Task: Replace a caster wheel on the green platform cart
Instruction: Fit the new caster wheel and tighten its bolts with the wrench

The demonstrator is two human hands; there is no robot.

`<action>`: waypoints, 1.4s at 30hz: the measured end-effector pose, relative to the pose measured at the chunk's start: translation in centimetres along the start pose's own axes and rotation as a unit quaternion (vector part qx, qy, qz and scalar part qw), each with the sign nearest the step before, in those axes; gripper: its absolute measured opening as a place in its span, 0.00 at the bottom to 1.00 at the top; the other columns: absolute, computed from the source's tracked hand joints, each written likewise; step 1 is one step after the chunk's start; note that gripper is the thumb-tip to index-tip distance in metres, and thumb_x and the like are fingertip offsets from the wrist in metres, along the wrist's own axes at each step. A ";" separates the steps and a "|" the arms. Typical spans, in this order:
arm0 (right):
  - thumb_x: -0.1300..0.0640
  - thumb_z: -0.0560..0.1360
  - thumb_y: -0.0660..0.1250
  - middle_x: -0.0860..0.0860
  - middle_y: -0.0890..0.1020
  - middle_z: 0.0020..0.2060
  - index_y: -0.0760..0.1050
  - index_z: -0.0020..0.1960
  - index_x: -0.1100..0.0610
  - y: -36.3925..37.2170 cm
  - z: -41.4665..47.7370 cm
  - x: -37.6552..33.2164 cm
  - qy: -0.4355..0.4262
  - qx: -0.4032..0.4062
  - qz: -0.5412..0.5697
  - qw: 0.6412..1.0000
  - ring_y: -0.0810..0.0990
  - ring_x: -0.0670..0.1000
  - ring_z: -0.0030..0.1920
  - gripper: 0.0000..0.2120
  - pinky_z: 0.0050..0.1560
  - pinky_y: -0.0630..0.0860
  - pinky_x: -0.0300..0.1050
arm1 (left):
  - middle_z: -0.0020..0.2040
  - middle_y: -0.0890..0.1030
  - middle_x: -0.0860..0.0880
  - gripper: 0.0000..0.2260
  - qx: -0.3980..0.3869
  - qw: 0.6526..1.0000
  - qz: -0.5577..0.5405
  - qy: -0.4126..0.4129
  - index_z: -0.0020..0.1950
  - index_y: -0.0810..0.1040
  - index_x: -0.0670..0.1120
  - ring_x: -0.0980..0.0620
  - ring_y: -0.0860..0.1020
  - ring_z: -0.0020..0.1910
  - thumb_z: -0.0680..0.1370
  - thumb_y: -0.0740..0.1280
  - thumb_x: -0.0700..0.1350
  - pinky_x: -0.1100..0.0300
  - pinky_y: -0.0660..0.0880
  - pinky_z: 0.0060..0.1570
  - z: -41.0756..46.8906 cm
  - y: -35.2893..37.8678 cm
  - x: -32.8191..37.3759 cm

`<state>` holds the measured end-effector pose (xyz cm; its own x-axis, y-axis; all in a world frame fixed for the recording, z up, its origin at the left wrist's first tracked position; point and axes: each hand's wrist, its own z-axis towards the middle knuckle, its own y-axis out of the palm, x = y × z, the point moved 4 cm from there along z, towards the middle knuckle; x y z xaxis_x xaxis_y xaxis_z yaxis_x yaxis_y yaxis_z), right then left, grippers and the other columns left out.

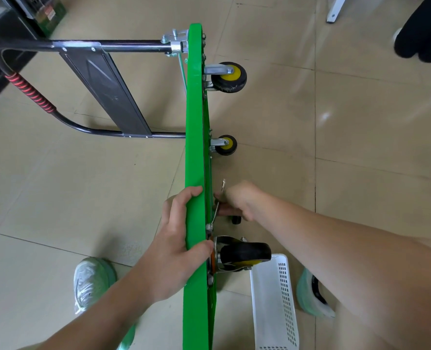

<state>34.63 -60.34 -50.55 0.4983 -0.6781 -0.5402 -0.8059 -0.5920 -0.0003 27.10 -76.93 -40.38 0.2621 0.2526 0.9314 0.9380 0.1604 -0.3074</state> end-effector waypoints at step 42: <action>0.67 0.76 0.71 0.55 0.87 0.45 0.83 0.52 0.54 -0.3 -7.2 -2.7 -0.360 -0.046 -0.057 0.930 0.86 0.48 0.46 0.10 0.53 0.84 0.49 | 0.65 0.64 0.59 0.33 0.014 1.000 0.013 0.012 0.70 0.56 0.72 0.65 0.71 0.57 0.68 0.64 0.58 0.75 0.69 0.51 0.2 0.2 -0.1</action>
<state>35.79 -61.49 -43.02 0.2086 -0.1609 -0.9647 -0.7134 -0.6997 -0.0376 27.27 -76.73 -40.58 0.2918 0.2337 0.9275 0.9244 0.1799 -0.3362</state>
